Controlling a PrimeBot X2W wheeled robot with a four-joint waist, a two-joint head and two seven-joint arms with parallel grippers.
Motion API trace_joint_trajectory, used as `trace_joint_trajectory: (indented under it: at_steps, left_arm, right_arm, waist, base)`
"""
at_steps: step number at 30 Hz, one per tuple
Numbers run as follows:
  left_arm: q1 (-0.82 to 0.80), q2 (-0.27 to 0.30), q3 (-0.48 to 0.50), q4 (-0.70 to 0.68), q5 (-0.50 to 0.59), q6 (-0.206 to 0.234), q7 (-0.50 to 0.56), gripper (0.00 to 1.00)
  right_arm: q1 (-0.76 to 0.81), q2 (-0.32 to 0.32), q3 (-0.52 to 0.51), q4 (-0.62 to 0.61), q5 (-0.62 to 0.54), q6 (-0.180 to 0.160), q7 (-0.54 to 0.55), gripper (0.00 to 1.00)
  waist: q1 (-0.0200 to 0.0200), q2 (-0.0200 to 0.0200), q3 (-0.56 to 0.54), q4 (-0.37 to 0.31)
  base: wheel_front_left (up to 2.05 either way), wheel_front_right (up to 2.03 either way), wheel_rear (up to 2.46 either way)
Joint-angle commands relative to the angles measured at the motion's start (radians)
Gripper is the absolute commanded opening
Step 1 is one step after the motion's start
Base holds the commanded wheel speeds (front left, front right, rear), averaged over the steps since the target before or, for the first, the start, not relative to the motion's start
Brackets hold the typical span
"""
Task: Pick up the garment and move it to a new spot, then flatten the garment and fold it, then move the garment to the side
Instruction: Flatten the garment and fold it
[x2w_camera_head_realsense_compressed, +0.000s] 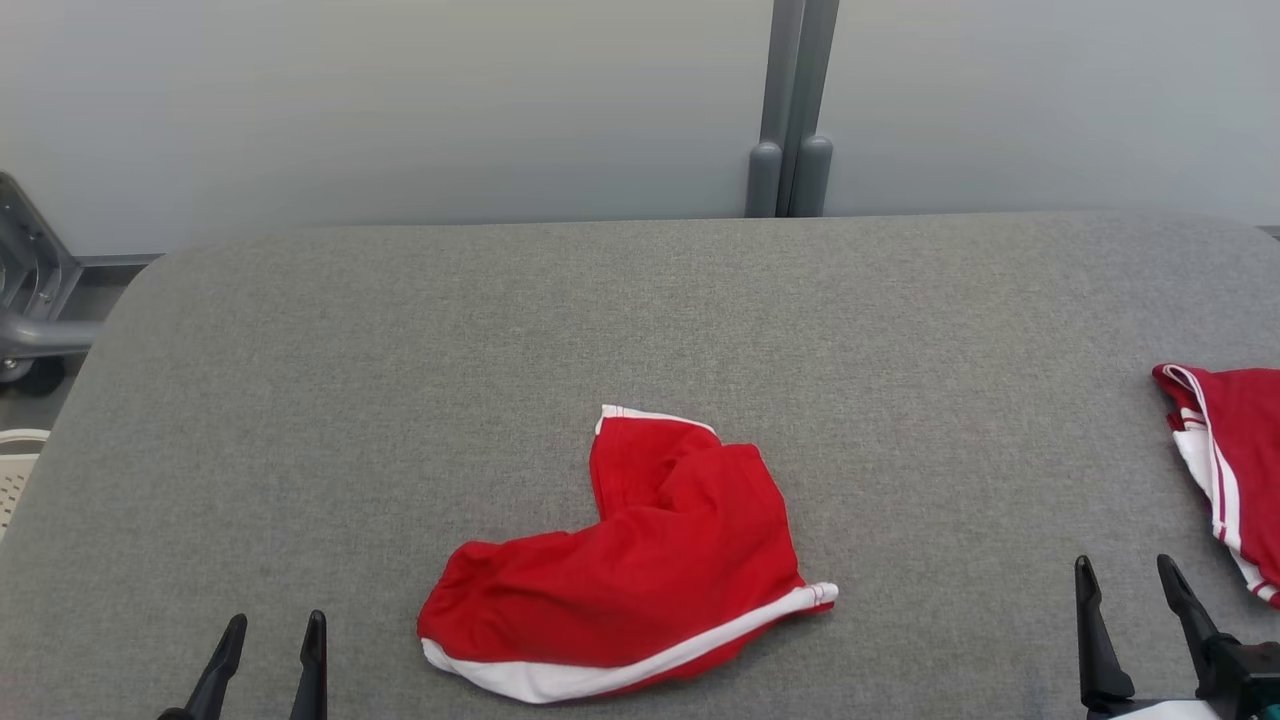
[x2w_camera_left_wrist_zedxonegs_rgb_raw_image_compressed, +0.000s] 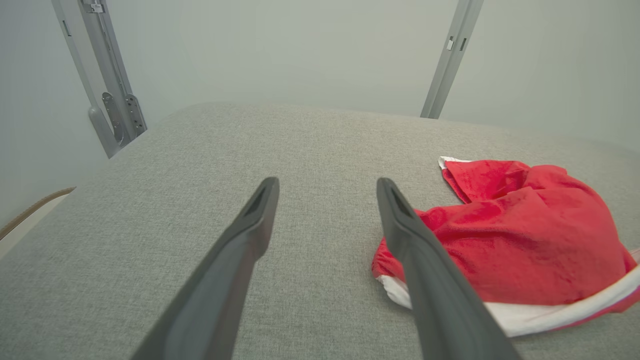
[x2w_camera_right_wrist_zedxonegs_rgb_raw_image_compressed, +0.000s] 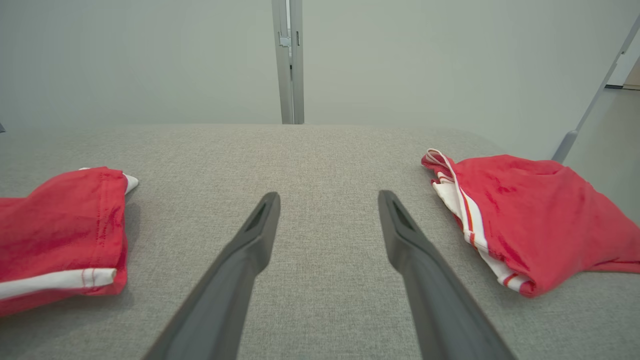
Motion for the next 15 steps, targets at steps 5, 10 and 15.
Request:
trace_joint_trajectory:
  at_steps: [5,10,15]
  left_arm:
    - [0.005,0.007,-0.008,0.007,-0.011,-0.002,-0.003,1.00]
    - [-0.002,0.015,-0.057,0.030,-0.046,-0.002,-0.001,1.00]
    - [-0.044,0.048,-0.151,0.100,-0.118,-0.002,-0.001,1.00]
  right_arm:
    - [-0.017,-0.002,0.017,-0.006,-0.013,-0.001,-0.003,1.00]
    - [-0.036,-0.001,0.089,0.017,-0.005,-0.001,-0.003,1.00]
    - [-0.094,-0.018,0.234,0.127,0.099,-0.001,-0.002,1.00]
  waist:
    - [0.0000,0.0000,0.001,0.003]
    - [0.0000,0.0000,0.005,0.011]
    - [0.0000,0.0000,0.013,0.017]
  base:
    - [0.00,0.00,0.00]
    - [0.00,0.00,0.00]
    - [0.00,0.00,0.00]
